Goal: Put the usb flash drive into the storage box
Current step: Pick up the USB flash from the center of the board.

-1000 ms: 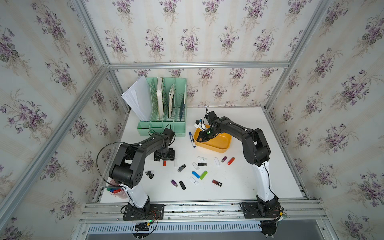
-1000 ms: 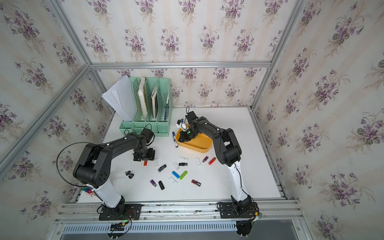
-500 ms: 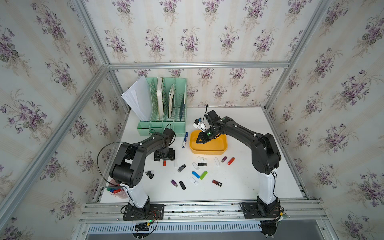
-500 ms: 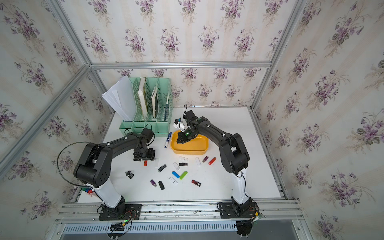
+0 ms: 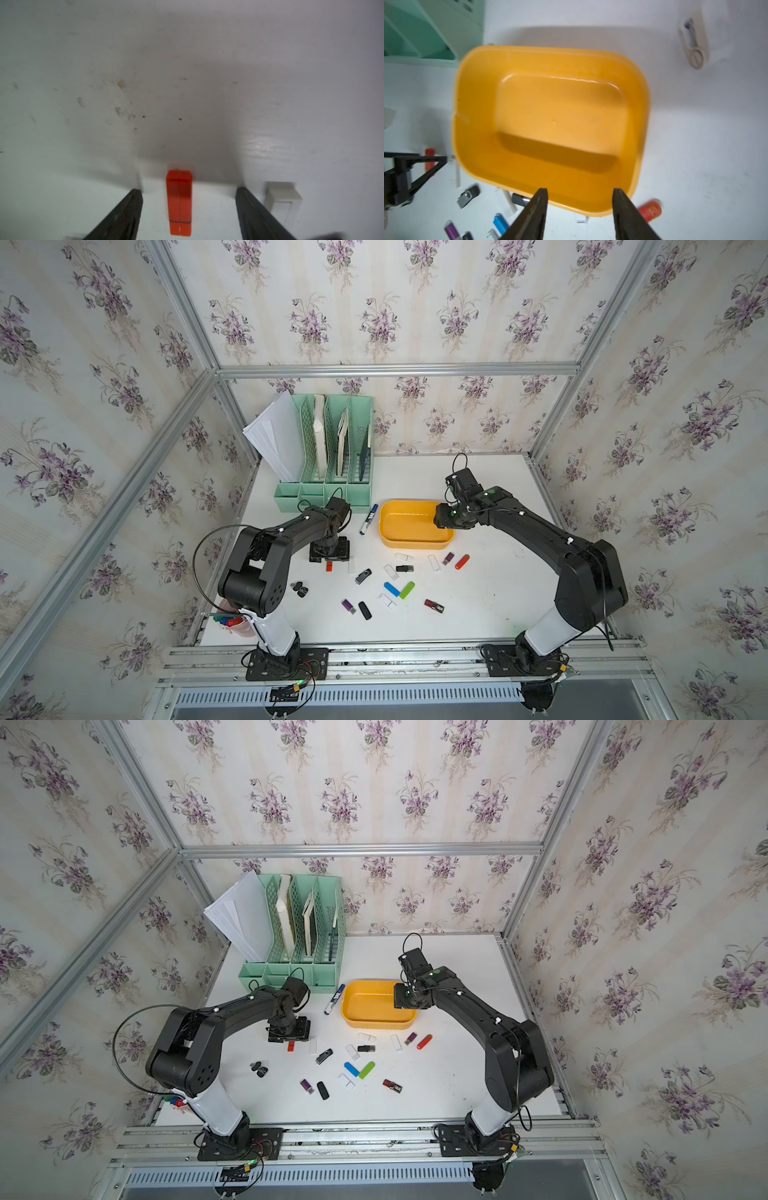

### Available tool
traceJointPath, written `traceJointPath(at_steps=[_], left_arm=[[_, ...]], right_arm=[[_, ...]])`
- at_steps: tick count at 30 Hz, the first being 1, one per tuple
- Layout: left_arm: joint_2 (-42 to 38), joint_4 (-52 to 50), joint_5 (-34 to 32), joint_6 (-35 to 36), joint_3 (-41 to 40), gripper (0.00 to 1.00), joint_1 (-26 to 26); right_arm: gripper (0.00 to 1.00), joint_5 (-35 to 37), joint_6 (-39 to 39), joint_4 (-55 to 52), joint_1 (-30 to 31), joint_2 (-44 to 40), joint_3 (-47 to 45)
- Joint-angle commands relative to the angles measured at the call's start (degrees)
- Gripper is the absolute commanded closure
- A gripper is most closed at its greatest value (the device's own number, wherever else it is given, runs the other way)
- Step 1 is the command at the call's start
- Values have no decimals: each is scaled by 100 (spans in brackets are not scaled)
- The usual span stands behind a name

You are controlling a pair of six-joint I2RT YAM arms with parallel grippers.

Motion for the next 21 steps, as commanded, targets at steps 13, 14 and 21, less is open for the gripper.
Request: traceJointPath(at_steps=[13, 14, 21], left_arm=[[94, -36, 168, 92, -139, 21, -8], [88, -40, 155, 85, -147, 21, -7], [40, -52, 113, 94, -207, 23, -7]], right_arm=[[36, 994, 1307, -136, -92, -912, -1738], [36, 980, 1320, -129, -125, -915, -1808], [37, 620, 1387, 357, -417, -987, -2422]])
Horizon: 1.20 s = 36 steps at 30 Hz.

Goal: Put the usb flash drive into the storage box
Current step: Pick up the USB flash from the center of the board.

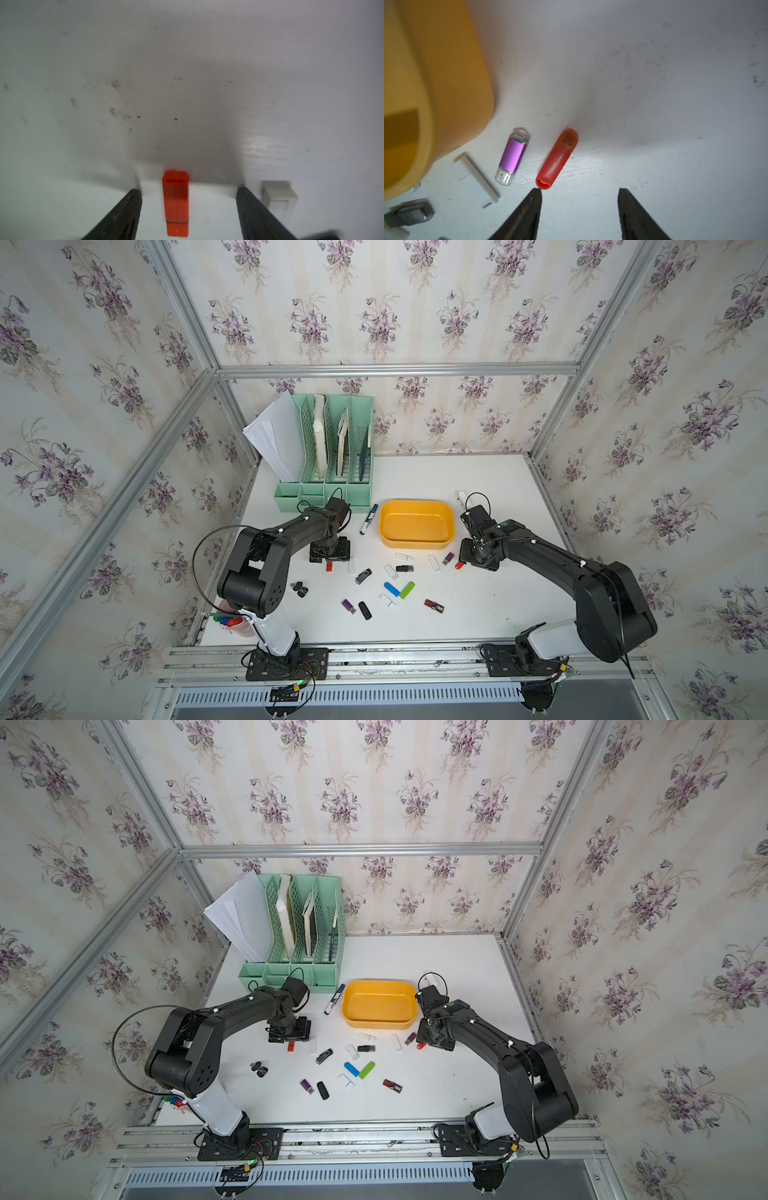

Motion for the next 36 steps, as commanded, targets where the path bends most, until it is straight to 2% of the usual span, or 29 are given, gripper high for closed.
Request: traceJointPath(at_steps=[1, 9, 12, 25, 36], left_arm=[[58, -129, 1, 61, -131, 24, -12], [-3, -77, 63, 16, -308, 41, -14], [-53, -95, 26, 25, -367, 42, -12], [-311, -32, 116, -2, -631, 38, 12], [-374, 32, 88, 17, -737, 37, 16]], right_arm=[[37, -173, 106, 332, -108, -16, -175], [37, -401, 53, 479, -292, -6, -281], [38, -469, 36, 519, -330, 17, -292], [41, -582, 62, 581, -333, 124, -220], [43, -580, 36, 755, -228, 694, 46]])
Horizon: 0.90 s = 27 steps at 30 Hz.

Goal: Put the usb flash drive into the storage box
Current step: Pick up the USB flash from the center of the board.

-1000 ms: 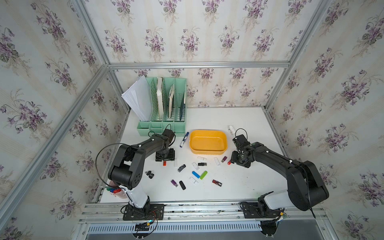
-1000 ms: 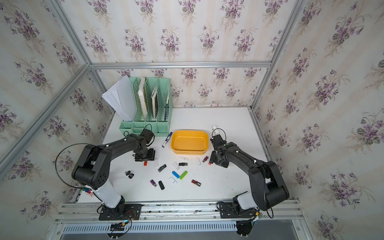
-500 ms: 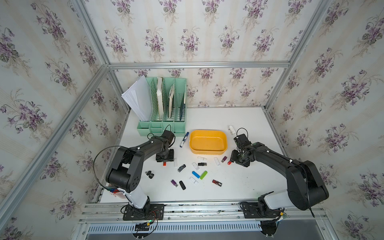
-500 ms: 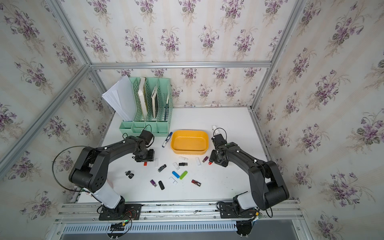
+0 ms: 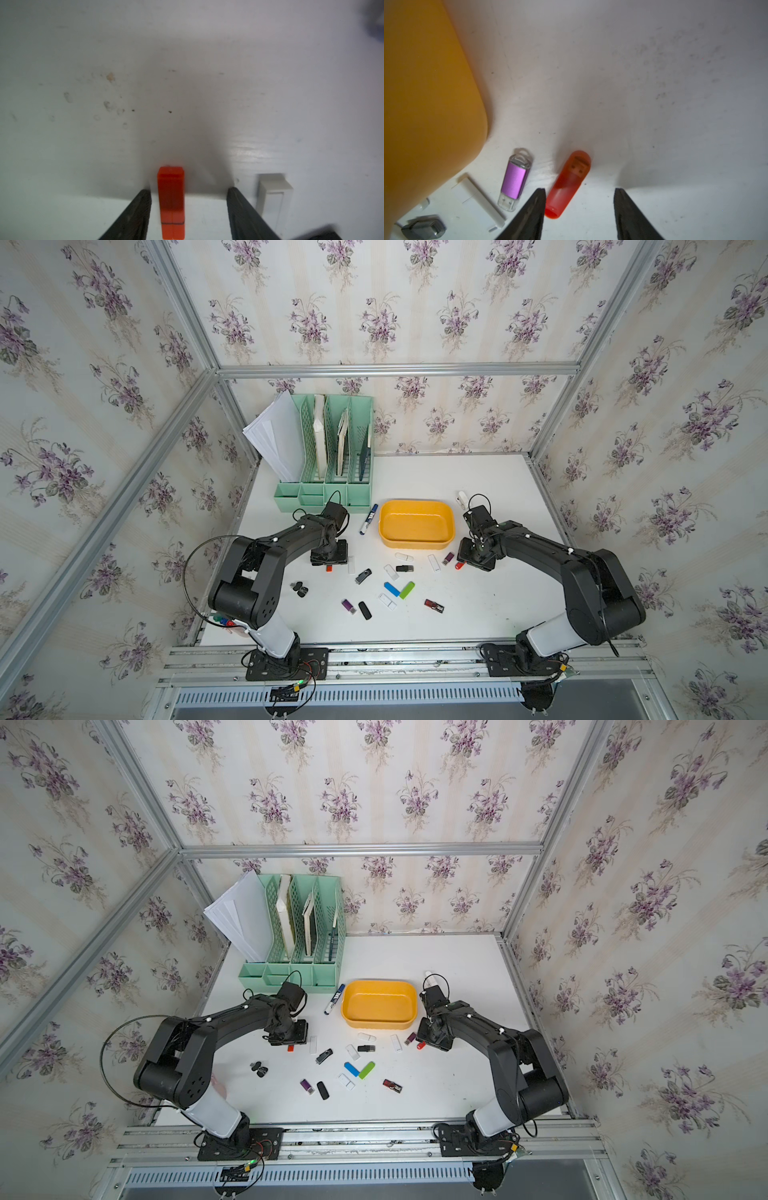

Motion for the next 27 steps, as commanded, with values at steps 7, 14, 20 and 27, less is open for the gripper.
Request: traceJointPath(at_steps=[7, 14, 20, 27], left_arm=[[65, -562, 17, 24, -123, 37, 8], [48, -590, 35, 41, -139, 39, 7], [29, -599, 44, 32, -173, 41, 12], [52, -626, 44, 43, -149, 44, 7]], right_arm=[[46, 214, -56, -96, 154, 439, 272], [52, 308, -118, -134, 170, 580, 203], [61, 333, -183, -187, 167, 639, 194], [72, 229, -245, -166, 164, 723, 167]])
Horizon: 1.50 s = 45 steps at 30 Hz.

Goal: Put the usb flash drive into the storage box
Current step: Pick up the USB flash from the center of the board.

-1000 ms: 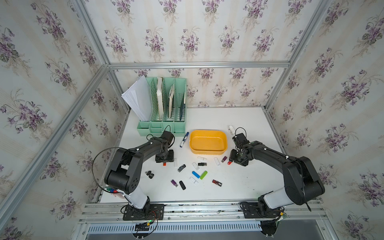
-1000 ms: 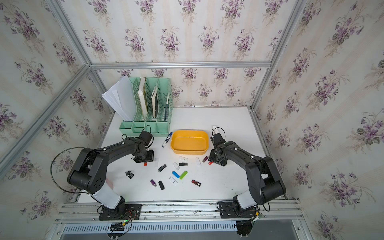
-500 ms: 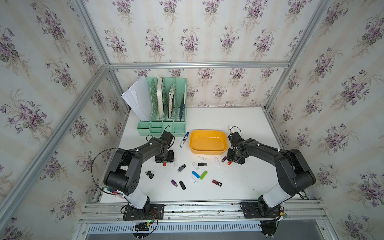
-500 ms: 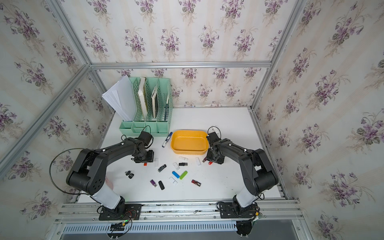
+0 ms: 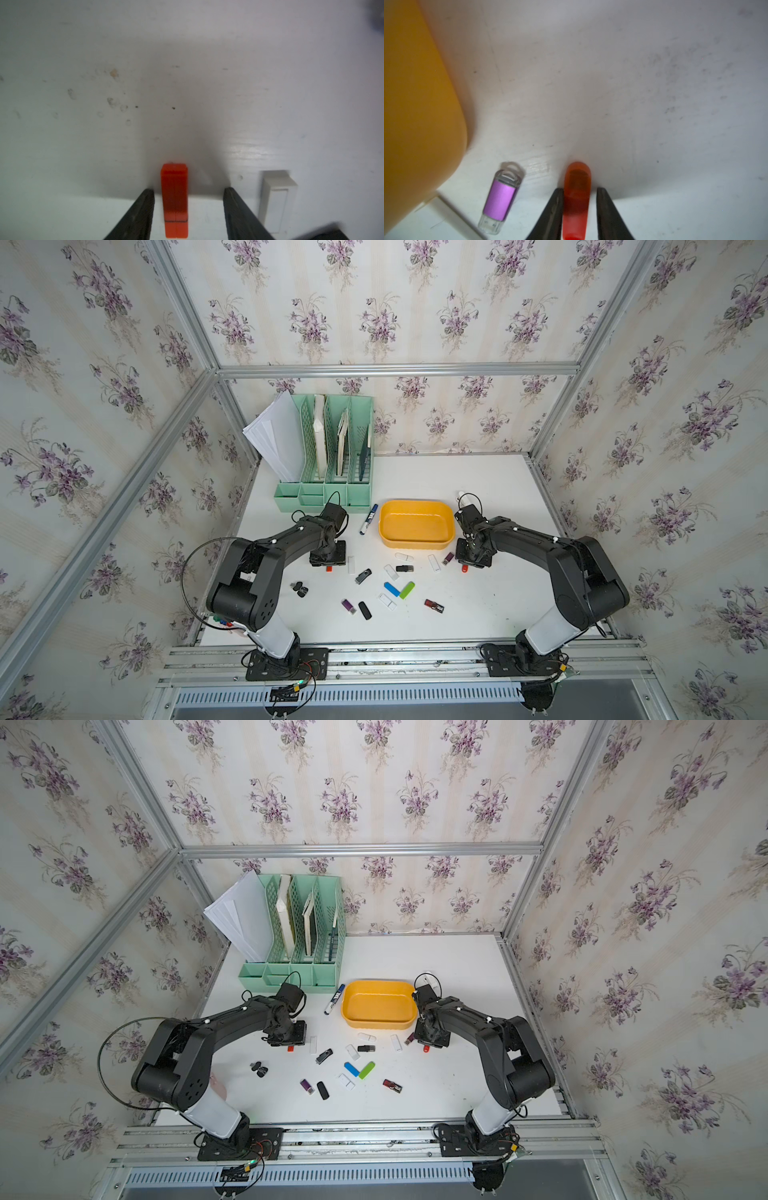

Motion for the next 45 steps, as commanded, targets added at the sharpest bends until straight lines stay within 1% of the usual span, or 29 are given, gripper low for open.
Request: traceJointPath(at_steps=[1, 2, 4, 7, 14, 18, 27, 33, 37, 45], left_arm=[[109, -637, 57, 22, -75, 44, 6], [117, -644, 56, 24, -60, 44, 5], [126, -642, 57, 37, -57, 49, 6], [127, -652, 57, 41, -57, 53, 7], [137, -688, 48, 43, -54, 60, 11], [174, -730, 43, 37, -16, 67, 5], [233, -784, 47, 60, 42, 76, 7], [249, -789, 39, 67, 62, 78, 5], [254, -793, 39, 62, 66, 79, 7], [267, -809, 48, 86, 83, 80, 10]], right_arm=[[73, -200, -57, 60, -12, 132, -93], [74, -229, -77, 66, -9, 135, -98], [76, -342, -79, 132, -4, 113, -128], [80, -519, -82, 213, -5, 113, -155], [86, -574, -121, 245, -5, 156, -178], [91, -649, -140, 282, 0, 198, -205], [95, -731, -159, 316, 3, 183, -215], [97, -712, -168, 318, -2, 162, -221], [98, -718, -141, 291, -4, -2, -217], [99, -578, -188, -235, -4, -387, 181]])
